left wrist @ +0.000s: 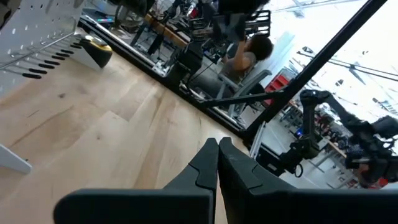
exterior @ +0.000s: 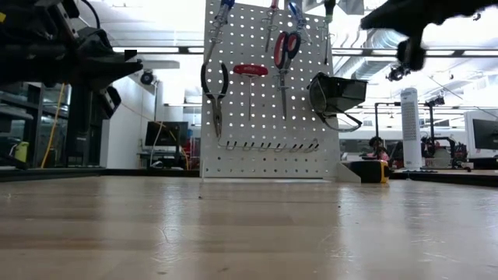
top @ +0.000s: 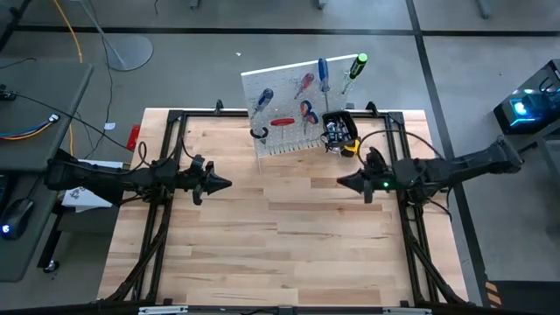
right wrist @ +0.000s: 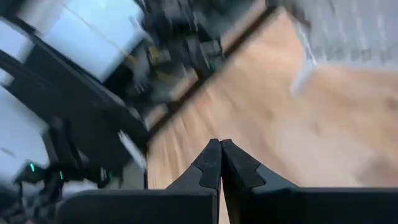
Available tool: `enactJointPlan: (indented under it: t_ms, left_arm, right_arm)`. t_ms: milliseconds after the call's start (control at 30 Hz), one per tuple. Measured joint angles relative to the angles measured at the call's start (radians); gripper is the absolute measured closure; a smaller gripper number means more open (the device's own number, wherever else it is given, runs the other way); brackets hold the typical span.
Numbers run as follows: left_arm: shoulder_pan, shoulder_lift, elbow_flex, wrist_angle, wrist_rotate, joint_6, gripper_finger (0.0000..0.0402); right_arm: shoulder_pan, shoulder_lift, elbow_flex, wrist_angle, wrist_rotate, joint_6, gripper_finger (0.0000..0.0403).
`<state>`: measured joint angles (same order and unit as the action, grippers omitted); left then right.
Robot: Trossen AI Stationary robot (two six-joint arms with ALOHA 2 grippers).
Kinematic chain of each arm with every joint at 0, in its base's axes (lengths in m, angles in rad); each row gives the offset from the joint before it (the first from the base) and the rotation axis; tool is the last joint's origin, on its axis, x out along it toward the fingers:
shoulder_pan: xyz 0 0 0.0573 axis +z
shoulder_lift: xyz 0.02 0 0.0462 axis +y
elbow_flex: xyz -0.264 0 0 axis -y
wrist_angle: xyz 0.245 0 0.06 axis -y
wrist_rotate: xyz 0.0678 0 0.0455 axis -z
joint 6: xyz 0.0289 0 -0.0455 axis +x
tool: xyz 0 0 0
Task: Hang tools onto peg board
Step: Return to Home Position
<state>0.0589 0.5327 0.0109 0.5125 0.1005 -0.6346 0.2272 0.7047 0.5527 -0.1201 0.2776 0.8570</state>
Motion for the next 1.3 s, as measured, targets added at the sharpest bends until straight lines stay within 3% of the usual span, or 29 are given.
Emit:
enactJointPlan:
  t_ms: [100, 233, 467, 533, 633, 1033, 1300]
  left_arm:
    - [0.000, 0.000, 0.000, 0.000, 0.000, 0.000, 0.0401]
    - [0.000, 0.000, 0.000, 0.000, 0.000, 0.000, 0.0401]
    - [0.000, 0.000, 0.000, 0.000, 0.000, 0.000, 0.0401]
    - [0.000, 0.000, 0.000, 0.000, 0.000, 0.000, 0.0401]
    - [0.000, 0.000, 0.001, 0.000, -0.001, 0.000, 0.0401]
    - [0.000, -0.012, 0.001, -0.014, -0.003, 0.000, 0.0401]
    - [0.000, -0.296, 0.002, -0.182, -0.004, 0.000, 0.0401]
  right_arm:
    - [-0.084, -0.022, -0.165, 0.340, -0.038, -0.110, 0.0403]
    - [-0.233, -0.026, -0.334, 0.723, -0.202, -0.243, 0.0403]
    - [-0.385, -0.026, -0.510, 0.878, -0.414, -0.254, 0.0403]
    - [-0.391, -0.026, -0.541, 0.879, -0.458, -0.256, 0.0403]
    - [-0.391, -0.027, -0.538, 0.727, -0.495, -0.300, 0.0403]
    - [-0.390, -0.024, -0.536, 0.188, -0.496, -0.340, 0.0403]
    - [-0.379, -0.184, -0.535, 0.142, -0.485, -0.340, 0.0403]
